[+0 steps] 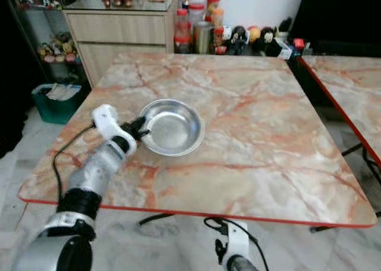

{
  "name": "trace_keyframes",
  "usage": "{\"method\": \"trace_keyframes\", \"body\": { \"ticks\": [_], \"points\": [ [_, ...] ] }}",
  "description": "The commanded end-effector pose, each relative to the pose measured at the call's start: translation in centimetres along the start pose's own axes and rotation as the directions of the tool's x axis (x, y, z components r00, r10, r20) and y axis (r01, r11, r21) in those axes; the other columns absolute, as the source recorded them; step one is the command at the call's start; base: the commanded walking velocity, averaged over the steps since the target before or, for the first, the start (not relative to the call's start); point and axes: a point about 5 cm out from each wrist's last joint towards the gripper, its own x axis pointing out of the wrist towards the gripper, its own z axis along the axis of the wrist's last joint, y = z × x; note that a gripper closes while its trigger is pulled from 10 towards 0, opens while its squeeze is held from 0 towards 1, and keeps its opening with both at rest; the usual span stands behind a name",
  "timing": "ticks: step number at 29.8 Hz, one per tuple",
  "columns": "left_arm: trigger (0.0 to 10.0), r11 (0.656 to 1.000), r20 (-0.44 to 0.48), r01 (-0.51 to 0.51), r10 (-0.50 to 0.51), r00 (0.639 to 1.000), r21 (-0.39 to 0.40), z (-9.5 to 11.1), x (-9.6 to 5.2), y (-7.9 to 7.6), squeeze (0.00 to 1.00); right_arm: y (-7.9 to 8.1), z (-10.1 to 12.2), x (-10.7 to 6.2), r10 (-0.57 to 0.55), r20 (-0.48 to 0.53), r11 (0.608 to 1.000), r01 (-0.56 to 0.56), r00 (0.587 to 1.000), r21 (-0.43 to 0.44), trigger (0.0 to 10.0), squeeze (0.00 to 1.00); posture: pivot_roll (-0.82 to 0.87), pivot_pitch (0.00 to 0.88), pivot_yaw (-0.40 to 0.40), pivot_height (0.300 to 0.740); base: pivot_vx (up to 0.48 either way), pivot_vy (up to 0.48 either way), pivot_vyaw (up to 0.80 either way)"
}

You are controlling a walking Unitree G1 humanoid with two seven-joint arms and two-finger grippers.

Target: Setting the table

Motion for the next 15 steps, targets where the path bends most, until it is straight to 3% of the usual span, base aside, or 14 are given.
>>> {"method": "trace_keyframes", "body": {
  "ticks": [1, 8, 15],
  "points": [
    [10.0, 0.999, -0.036, 0.023, -0.024, 0.999, -0.024, 0.1, -1.0, 0.2, 0.0, 0.2, 0.0, 0.0, 0.003, -0.003, 1.0, -0.003, 1.0, -0.002, 10.0, 0.0, 0.03, 0.0, -0.034, 0.74, 0.0, 0.0, 0.0],
    [10.0, 1.0, -0.1, -0.007, 0.006, 0.995, -0.008, -0.6, -1.8, 0.2, 0.0, 0.7, -0.3, 0.0, 0.04, -0.002, 0.997, -0.04, 0.999, -0.067, 10.0, 0.0, 0.05, 0.0, -0.039, 0.74, 0.0, 0.0, 0.0],
    [10.0, 0.997, -0.194, 0.078, -0.075, 0.978, 0.01, -1.6, -2.3, -2.0, 0.0, 0.4, -0.9, -0.2, 0.023, -0.022, 0.998, -0.024, 0.999, -0.05, 10.0, 0.0, 0.04, 0.0, -0.034, 0.74, 0.0, 0.0, 0.0]
  ]
}}
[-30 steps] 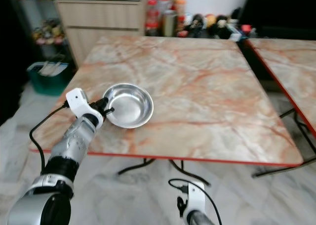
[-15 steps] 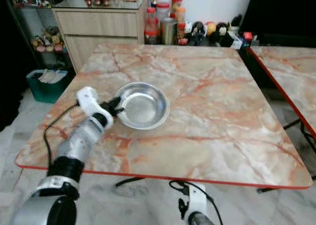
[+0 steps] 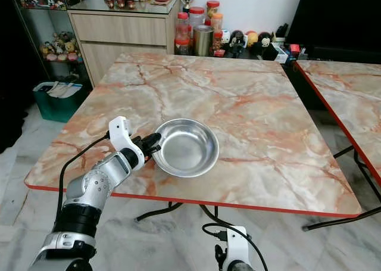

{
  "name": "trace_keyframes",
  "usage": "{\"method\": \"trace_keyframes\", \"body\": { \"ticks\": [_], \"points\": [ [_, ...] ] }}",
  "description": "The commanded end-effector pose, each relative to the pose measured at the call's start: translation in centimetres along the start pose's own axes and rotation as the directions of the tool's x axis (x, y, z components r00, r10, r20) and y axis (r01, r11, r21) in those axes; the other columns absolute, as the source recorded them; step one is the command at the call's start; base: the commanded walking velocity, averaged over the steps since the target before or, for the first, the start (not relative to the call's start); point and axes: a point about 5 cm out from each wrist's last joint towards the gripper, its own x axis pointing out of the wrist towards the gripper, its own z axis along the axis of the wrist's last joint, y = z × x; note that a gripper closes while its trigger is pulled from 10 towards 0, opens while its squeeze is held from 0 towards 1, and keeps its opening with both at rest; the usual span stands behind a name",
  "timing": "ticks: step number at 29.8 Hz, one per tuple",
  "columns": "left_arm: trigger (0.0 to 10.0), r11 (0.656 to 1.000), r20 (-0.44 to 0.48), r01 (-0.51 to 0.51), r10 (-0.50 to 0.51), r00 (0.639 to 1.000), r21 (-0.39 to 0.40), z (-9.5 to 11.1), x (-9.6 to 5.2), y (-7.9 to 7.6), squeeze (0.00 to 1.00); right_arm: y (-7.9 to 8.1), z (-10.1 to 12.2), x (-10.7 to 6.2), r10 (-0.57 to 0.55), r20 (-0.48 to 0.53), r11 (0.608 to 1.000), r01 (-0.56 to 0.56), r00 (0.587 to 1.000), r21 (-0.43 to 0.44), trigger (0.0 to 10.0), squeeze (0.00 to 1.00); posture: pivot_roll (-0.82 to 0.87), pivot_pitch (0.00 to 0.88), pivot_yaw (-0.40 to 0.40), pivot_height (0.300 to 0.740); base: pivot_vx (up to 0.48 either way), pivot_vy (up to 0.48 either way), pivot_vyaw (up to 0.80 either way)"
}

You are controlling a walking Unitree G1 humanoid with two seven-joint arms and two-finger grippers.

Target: Setting the table

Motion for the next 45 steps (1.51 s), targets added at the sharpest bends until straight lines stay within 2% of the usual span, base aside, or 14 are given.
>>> {"method": "trace_keyframes", "body": {
  "ticks": [1, 5, 7, 11, 18, 27, 41, 42, 45],
  "points": [
    [10.0, 0.998, -0.041, 0.052, -0.052, 0.998, 0.02, -0.3, -0.1, -1.3, 0.0, -0.2, 0.1, 0.0, -0.009, 0.004, 1.0, 0.009, 1.0, -0.001, 10.0, 0.0, 0.04, 0.0, -0.033, 0.74, 0.0, 0.0, 0.0],
    [10.0, 0.999, -0.049, 0.047, -0.046, 0.998, 0.018, -0.4, -0.2, -1.5, 0.0, -0.2, 0.1, 0.0, -0.007, 0.004, 1.0, 0.007, 1.0, 0.0, 10.0, 0.0, 0.04, 0.0, -0.031, 0.74, 0.0, 0.0, 0.0],
    [10.0, 1.0, -0.05, 0.009, -0.008, 0.999, 0.014, -0.5, 0.0, -1.2, 0.0, -0.1, 0.1, 0.0, -0.005, 0.004, 1.0, 0.005, 1.0, 0.0, 10.0, 0.0, 0.04, 0.0, -0.031, 0.74, 0.0, 0.0, 0.0],
    [10.0, 0.998, -0.04, -0.048, 0.046, 0.998, -0.033, -0.8, 0.6, -0.7, 0.0, 0.0, 0.1, 0.0, -0.001, 0.002, 1.0, 0.001, 1.0, -0.001, 10.0, 0.0, 0.04, 0.0, -0.032, 0.74, 0.0, 0.0, 0.0],
    [10.0, 0.995, -0.061, -0.068, 0.064, 0.996, -0.068, -1.4, 1.3, -0.9, 0.0, -0.1, 0.1, 0.0, -0.003, 0.003, 1.0, 0.003, 1.0, 0.0, 10.0, 0.0, 0.03, 0.0, -0.03, 0.74, 0.0, 0.0, 0.0],
    [10.0, 0.985, -0.041, -0.118, 0.114, 0.993, -0.122, -1.6, 2.1, -0.5, 0.0, -0.1, 0.1, 0.0, -0.002, 0.002, 1.0, 0.002, 1.0, -0.002, 10.0, 0.0, 0.03, 0.0, -0.031, 0.74, 0.0, 0.0, 0.0],
    [10.0, 0.974, -0.028, -0.173, 0.171, 0.985, -0.146, -1.4, 2.3, 0.5, 0.0, 0.0, 0.0, 0.0, 0.001, -0.001, 1.0, -0.001, 1.0, -0.002, 10.0, 0.0, 0.03, 0.0, -0.031, 0.74, 0.0, 0.0, 0.0],
    [9.4, 0.974, -0.029, -0.173, 0.17, 0.985, -0.143, -1.5, 2.3, 0.6, 0.0, 0.0, 0.0, 0.0, 0.001, -0.001, 1.0, -0.001, 1.0, -0.002, 10.0, 0.0, 0.03, 0.0, -0.031, 0.74, 0.0, 0.0, 0.0],
    [9.4, 0.975, -0.03, -0.172, 0.169, 0.985, -0.14, -1.5, 2.3, 0.6, 0.0, 0.0, 0.0, 0.0, 0.002, -0.001, 1.0, -0.002, 1.0, -0.003, 10.0, 0.0, 0.03, 0.0, -0.031, 0.74, 0.0, 0.0, 0.0]
  ]
}}
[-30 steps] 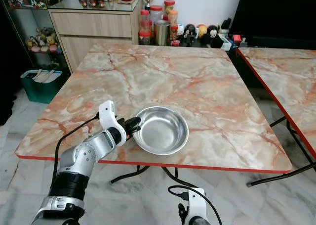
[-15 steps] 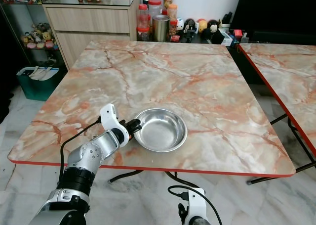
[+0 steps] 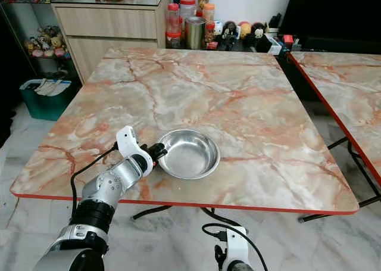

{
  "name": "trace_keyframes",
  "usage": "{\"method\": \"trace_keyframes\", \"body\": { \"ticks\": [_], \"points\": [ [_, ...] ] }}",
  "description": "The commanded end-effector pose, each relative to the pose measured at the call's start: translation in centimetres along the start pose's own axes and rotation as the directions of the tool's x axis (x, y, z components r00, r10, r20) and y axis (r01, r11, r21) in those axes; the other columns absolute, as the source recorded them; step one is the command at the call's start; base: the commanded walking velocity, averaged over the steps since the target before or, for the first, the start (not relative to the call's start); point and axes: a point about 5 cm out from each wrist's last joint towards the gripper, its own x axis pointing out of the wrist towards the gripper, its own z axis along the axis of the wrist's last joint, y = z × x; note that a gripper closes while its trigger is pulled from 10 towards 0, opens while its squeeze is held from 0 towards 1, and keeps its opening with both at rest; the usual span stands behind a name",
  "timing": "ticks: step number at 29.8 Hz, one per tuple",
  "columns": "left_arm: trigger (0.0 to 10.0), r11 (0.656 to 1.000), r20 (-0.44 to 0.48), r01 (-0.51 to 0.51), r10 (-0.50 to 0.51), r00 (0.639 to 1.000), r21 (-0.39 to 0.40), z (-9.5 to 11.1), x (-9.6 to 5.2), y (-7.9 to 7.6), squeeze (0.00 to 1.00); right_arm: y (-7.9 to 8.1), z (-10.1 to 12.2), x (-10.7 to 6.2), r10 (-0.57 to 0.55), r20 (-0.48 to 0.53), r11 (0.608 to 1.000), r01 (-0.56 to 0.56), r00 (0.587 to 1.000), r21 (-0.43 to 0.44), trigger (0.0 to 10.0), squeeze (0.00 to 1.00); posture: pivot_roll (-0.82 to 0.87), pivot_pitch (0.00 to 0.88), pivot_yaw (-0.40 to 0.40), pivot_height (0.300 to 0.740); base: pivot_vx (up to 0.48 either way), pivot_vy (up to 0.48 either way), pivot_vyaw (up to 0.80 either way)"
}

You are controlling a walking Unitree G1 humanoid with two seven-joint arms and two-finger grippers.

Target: Setting the table

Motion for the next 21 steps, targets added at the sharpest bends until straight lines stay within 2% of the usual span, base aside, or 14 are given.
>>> {"method": "trace_keyframes", "body": {
  "ticks": [1, 2, 3, 10, 11, 13, 14, 16, 17, 18, 19, 20, 21],
  "points": [
    [9.4, 1.0, 0.003, 0.017, -0.017, 1.0, 0.012, 0.3, 0.27, -0.9, 0.0, -0.09, -0.02, -0.02, -0.001, 0.0, 1.0, 0.001, 1.0, -0.002, 10.0, 0.0, 0.03, 0.0, -0.031, 0.74, 0.0, 0.0, 0.0],
    [3.1, 1.0, 0.001, 0.019, -0.019, 1.0, 0.015, 0.23, 0.25, -0.91, 0.0, -0.1, -0.03, -0.02, -0.002, 0.0, 1.0, 0.002, 1.0, -0.002, 10.0, 0.0, 0.03, 0.0, -0.031, 0.74, 0.0, 0.0, 0.0],
    [3.3, 1.0, -0.001, 0.022, -0.022, 1.0, 0.016, 0.19, 0.24, -0.93, 0.0, -0.09, -0.02, -0.02, -0.002, 0.0, 1.0, 0.002, 1.0, -0.002, 10.0, 0.0, 0.03, 0.0, -0.032, 0.74, 0.0, 0.0, 0.0],
    [3.0, 0.999, -0.001, 0.035, -0.035, 0.999, 0.024, 0.33, 0.05, -0.93, 0.0, -0.11, 0.05, -0.01, -0.002, 0.0, 1.0, 0.002, 1.0, -0.002, 10.0, 0.0, 0.03, 0.0, -0.033, 0.74, 0.0, 0.0, 0.0],
    [1.9, 0.999, 0.002, 0.034, -0.034, 0.999, 0.024, 0.41, 0.0, -0.87, 0.0, -0.1, 0.05, -0.01, -0.002, 0.0, 1.0, 0.002, 1.0, -0.003, 10.0, 0.0, 0.03, 0.0, -0.033, 0.74, 0.0, 0.0, 0.0],
    [1.0, 0.999, 0.003, 0.032, -0.032, 0.999, 0.025, 0.47, 0.0, -0.81, 0.0, -0.1, 0.08, 0.0, -0.001, 0.001, 1.0, 0.001, 1.0, -0.003, 10.0, 0.0, 0.04, 0.0, -0.034, 0.74, 0.0, 0.0, 0.0],
    [0.0, 0.999, 0.004, 0.032, -0.032, 0.999, 0.025, 0.5, -0.02, -0.78, 0.0, -0.1, 0.11, 0.01, -0.001, 0.001, 1.0, 0.001, 1.0, -0.004, 10.0, 0.0, 0.04, 0.0, -0.034, 0.74, 0.0, 0.0, 0.0],
    [0.0, 0.999, 0.006, 0.031, -0.032, 0.999, 0.026, 0.56, -0.04, -0.73, 0.0, -0.09, 0.16, 0.02, -0.001, 0.002, 1.0, 0.001, 1.0, -0.004, 10.0, 0.0, 0.04, 0.0, -0.034, 0.74, 0.0, 0.0, 0.0],
    [0.4, 0.999, 0.006, 0.031, -0.032, 0.999, 0.026, 0.56, -0.04, -0.72, 0.0, -0.09, 0.16, 0.02, -0.001, 0.002, 1.0, 0.001, 1.0, -0.003, 10.0, 0.0, 0.04, 0.0, -0.034, 0.74, 0.0, 0.0, 0.0],
    [5.6, 0.999, 0.006, 0.036, -0.037, 0.999, 0.03, 0.55, -0.06, -0.74, 0.0, -0.1, 0.18, 0.02, -0.001, 0.002, 1.0, 0.001, 1.0, -0.004, 10.0, 0.0, 0.04, 0.0, -0.035, 0.74, 0.0, 0.0, 0.0],
    [5.6, 0.999, 0.006, 0.036, -0.037, 0.999, 0.03, 0.55, -0.06, -0.74, 0.0, -0.1, 0.18, 0.02, -0.001, 0.002, 1.0, 0.001, 1.0, -0.004, 10.0, 0.0, 0.04, 0.0, -0.035, 0.74, 0.0, 0.0, 0.0],
    [10.0, 0.999, 0.005, 0.036, -0.036, 0.999, 0.036, 0.54, -0.08, -0.74, 0.0, -0.1, 0.19, 0.03, -0.001, 0.002, 1.0, 0.001, 1.0, -0.003, 10.0, 0.0, 0.04, 0.0, -0.035, 0.74, 0.0, 0.0, 0.0],
    [10.0, 0.999, 0.005, 0.035, -0.035, 0.999, 0.037, 0.55, -0.08, -0.73, 0.0, -0.1, 0.2, 0.03, -0.001, 0.002, 1.0, 0.001, 1.0, -0.004, 10.0, 0.0, 0.04, 0.0, -0.035, 0.74, 0.0, 0.0, 0.0]
  ]
}}
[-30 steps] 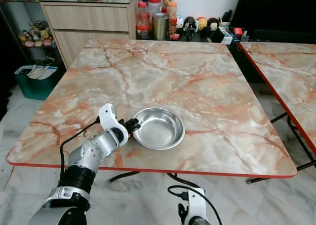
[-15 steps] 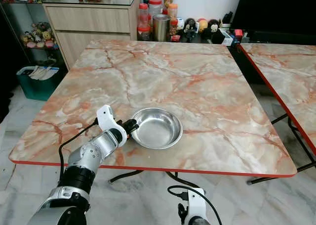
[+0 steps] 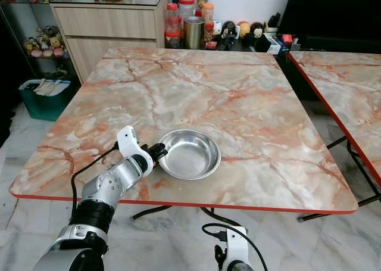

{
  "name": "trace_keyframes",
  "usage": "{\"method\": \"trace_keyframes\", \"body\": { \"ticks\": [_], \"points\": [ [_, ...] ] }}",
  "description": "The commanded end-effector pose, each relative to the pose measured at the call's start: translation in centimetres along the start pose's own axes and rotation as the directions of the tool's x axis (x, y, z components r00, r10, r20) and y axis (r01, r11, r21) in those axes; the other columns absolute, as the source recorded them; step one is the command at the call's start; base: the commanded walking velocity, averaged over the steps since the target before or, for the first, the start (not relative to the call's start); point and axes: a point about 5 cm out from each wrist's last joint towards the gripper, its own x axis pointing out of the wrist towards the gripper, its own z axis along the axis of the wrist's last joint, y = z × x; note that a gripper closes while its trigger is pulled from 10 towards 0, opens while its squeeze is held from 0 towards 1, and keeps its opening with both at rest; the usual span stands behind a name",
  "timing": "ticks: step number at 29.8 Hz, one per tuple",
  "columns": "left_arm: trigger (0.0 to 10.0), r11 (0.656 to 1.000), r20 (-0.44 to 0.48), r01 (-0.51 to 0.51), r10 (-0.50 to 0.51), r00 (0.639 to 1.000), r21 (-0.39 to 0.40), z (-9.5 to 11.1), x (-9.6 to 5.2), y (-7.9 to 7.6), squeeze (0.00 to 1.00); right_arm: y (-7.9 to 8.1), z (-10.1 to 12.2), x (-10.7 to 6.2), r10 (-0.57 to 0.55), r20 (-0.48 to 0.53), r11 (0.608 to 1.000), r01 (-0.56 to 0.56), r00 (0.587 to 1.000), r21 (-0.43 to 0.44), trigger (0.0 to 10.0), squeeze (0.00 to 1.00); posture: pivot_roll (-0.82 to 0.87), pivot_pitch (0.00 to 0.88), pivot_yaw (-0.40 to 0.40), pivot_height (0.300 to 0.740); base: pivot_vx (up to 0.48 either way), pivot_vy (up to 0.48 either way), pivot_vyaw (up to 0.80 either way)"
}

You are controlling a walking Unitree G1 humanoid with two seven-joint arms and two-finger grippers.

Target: Setting the table

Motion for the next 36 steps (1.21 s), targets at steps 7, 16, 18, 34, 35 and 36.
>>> {"method": "trace_keyframes", "body": {
  "ticks": [7, 16, 18, 34, 35, 36],
  "points": [
    [10.0, 0.999, 0.001, 0.019, -0.019, 1.0, 0.04, 0.5, 0.0, -0.7, 0.0, -0.1, 0.3, 0.0, 0.0, 0.0, 1.0, 0.0, 1.0, -0.006, 10.0, 0.0, 0.04, 0.0, -0.036, 0.74, 0.0, 0.0, 0.0],
    [10.0, 0.998, -0.006, 0.027, -0.026, 1.0, 0.053, 0.5, -0.1, -0.7, 1.0, -0.1, 0.4, 0.1, 0.001, 0.003, 1.0, -0.001, 1.0, -0.007, 10.0, 0.0, 0.04, 0.0, -0.038, 0.74, 0.0, 0.0, 0.0],
    [10.0, 0.998, -0.005, 0.026, -0.026, 1.0, 0.055, 0.6, -0.2, -0.6, 1.0, 0.0, 0.5, 0.1, 0.001, 0.004, 1.0, -0.001, 1.0, -0.008, 10.0, 0.0, 0.04, 0.0, -0.04, 0.74, 0.0, 0.0, 0.0],
    [10.0, 0.989, 0.14, -0.104, 0.088, 0.986, 0.11, 3.9, -1.4, 1.9, 0.0, 0.0, 0.5, 0.1, 0.005, 0.003, 1.0, -0.005, 1.0, -0.013, 10.0, 0.0, 0.05, 0.0, -0.045, 0.74, 0.0, 0.0, 0.0],
    [10.0, 0.986, 0.181, -0.124, 0.103, 0.978, 0.11, 4.6, -1.7, 2.3, 0.0, 0.0, 0.5, 0.1, 0.005, 0.003, 1.0, -0.005, 1.0, -0.013, 10.0, 0.0, 0.05, 0.0, -0.045, 0.74, 0.0, 0.0, 0.0],
    [10.0, 0.984, 0.239, -0.142, 0.113, 0.965, 0.11, 5.6, -2.0, 2.7, 0.0, 0.0, 0.5, 0.1, 0.005, 0.003, 1.0, -0.005, 1.0, -0.012, 10.0, 0.0, 0.05, 0.0, -0.045, 0.74, 0.0, 0.0, 0.0]
  ]
}}
